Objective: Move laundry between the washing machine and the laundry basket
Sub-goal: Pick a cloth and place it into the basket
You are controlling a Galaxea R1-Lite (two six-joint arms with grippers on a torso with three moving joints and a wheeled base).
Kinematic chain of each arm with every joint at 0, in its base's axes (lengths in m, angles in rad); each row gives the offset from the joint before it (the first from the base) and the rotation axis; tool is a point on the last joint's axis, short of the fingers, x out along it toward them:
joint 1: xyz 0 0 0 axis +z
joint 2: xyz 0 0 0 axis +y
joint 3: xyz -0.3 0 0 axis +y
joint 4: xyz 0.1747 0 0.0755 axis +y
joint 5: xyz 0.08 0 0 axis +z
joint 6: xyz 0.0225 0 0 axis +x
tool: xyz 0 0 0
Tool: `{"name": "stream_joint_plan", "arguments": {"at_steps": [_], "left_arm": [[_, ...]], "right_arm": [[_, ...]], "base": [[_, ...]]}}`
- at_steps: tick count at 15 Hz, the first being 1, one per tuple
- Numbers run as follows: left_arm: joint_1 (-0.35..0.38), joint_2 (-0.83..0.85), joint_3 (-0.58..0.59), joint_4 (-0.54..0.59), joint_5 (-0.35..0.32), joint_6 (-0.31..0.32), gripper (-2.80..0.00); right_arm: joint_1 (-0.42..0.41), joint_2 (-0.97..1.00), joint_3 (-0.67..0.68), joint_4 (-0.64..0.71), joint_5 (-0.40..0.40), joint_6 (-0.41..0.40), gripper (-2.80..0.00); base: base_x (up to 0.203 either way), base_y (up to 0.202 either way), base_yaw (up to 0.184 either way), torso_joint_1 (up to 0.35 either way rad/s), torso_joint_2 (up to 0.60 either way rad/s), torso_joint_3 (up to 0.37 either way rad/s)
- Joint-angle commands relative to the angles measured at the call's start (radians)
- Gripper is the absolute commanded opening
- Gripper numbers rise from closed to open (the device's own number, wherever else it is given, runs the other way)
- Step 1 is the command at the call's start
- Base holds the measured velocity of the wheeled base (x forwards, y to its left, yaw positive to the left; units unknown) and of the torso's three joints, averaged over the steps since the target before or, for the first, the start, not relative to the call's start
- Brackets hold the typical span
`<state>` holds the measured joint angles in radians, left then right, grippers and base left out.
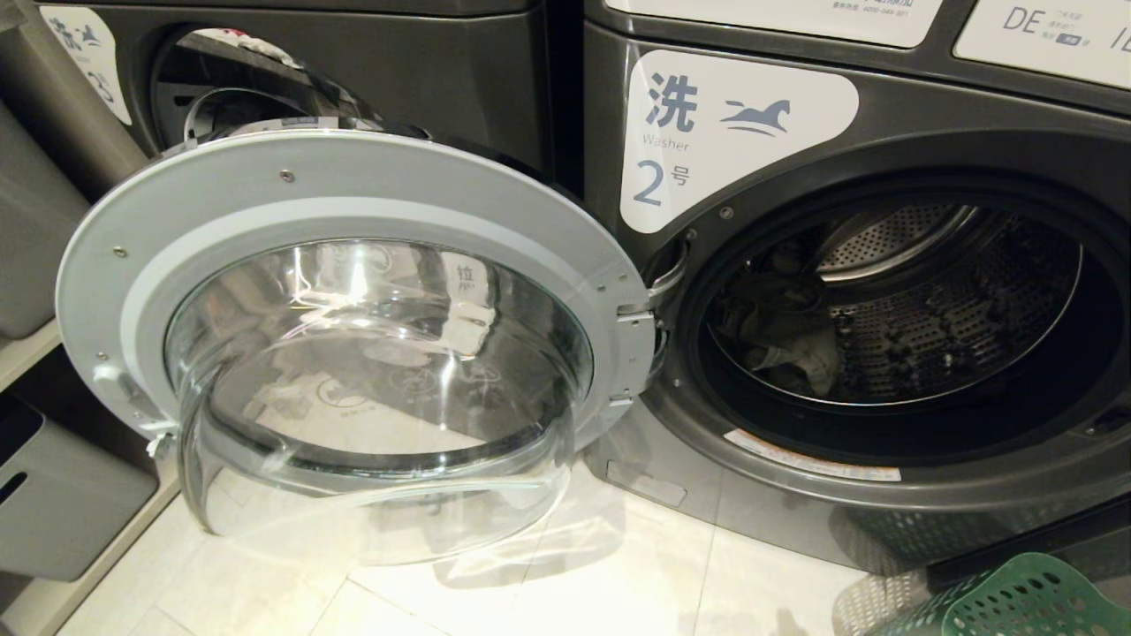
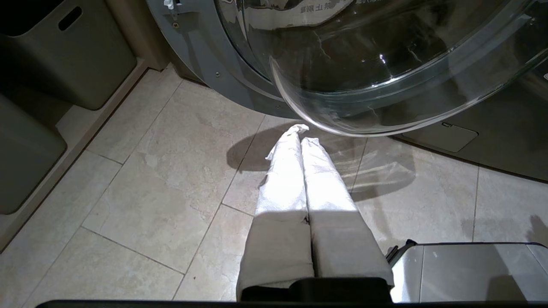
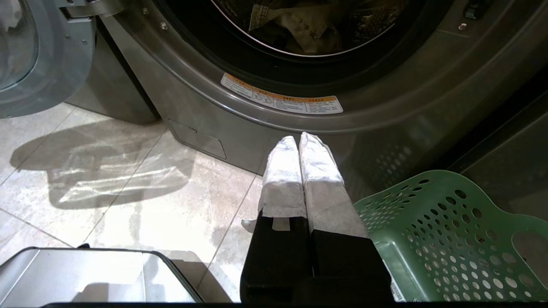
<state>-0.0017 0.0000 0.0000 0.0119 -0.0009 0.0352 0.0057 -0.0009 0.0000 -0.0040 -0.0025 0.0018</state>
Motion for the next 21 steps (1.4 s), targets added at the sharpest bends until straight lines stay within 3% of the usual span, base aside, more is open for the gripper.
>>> {"name": "stream_joint_plan", "arguments": {"at_steps": [1,5,8,11,14,17,21], "left_arm": [[0.000,-0.002,0.002,0.000,0.001,-0.001,-2.80],[0.000,0.000,0.002,0.000,0.001,-0.012,-2.80],[0.000,-0.002,0.002,0.000,0.001,-0.014,-2.80],[0.000,0.000,0.002,0.000,0.001,-0.014,-2.80],[0.000,-0.002,0.002,0.000,0.001,-0.014,-2.80],[0.000,-0.002,0.002,0.000,0.001,-0.014,-2.80],[0.000,-0.002,0.002,0.000,0.001,-0.014,-2.80]], "right_arm": [[0.000,0.001,0.000,0.000,0.004,-0.012,-2.80],[0.000,0.001,-0.046,0.079,0.018,-0.157,-2.80],[0.000,0.070,-0.269,0.162,0.081,-0.178,-2.80],[0.002,0.347,-0.417,0.205,0.122,-0.169,-2.80],[0.006,0.653,-0.428,0.215,0.173,-0.179,-2.80],[0.019,0.993,-0.425,0.118,0.200,-0.191,-2.80],[0.039,1.405,-0.424,-0.208,0.211,-0.193,-2.80]], "base": [[0.000,0.000,0.000,0.000,0.00,0.000],[0.000,0.000,0.000,0.000,0.00,0.000],[0.000,0.000,0.000,0.000,0.00,0.000],[0.000,0.000,0.000,0.000,0.00,0.000],[0.000,0.000,0.000,0.000,0.00,0.000],[0.000,0.000,0.000,0.000,0.00,0.000],[0.000,0.000,0.000,0.000,0.00,0.000]]}}
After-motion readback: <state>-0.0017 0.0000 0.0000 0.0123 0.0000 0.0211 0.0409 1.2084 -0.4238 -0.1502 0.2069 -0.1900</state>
